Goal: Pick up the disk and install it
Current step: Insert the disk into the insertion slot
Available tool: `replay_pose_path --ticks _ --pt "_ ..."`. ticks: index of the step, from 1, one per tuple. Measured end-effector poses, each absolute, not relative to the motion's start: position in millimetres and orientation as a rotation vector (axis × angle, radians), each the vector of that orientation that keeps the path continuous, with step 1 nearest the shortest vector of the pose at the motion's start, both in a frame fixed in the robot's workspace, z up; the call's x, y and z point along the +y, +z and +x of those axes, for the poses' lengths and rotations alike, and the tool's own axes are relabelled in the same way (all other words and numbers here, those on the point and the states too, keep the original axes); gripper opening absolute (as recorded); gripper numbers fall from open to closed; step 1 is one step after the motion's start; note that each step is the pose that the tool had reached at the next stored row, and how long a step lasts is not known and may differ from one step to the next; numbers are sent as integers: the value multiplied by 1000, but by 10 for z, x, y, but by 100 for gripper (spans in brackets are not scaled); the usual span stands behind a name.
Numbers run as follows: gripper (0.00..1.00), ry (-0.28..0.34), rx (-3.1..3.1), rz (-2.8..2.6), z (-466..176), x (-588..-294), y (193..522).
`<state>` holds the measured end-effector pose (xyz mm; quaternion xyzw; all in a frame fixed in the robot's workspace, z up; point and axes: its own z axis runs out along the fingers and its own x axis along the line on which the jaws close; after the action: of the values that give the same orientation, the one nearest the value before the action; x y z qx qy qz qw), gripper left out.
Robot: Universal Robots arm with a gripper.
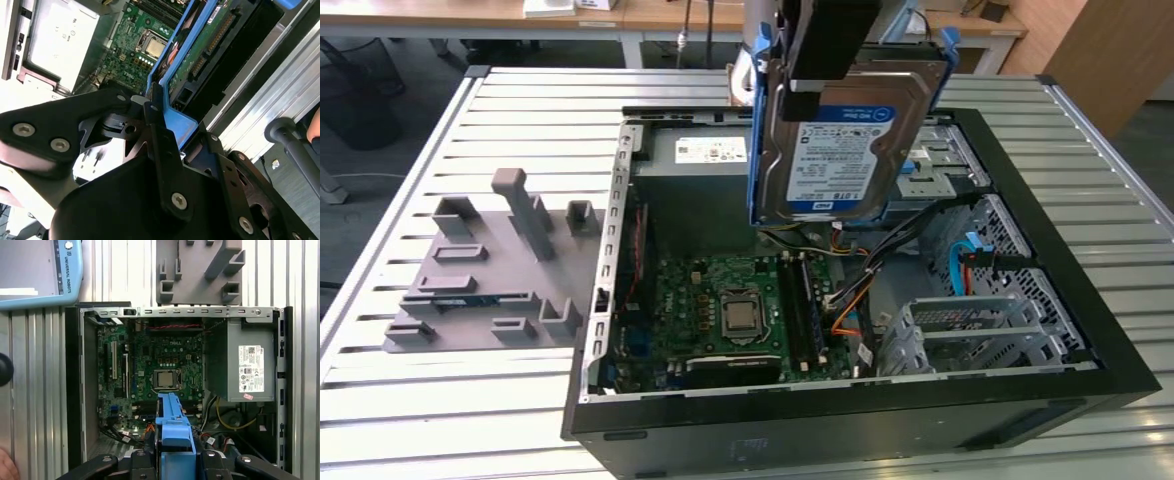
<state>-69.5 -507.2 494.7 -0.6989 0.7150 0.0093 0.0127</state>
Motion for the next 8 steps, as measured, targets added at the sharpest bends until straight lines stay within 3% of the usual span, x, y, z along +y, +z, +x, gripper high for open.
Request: replay_pose_path --ticks 8 --pt "36 29 2228 -2178 -690 -5187 4933"
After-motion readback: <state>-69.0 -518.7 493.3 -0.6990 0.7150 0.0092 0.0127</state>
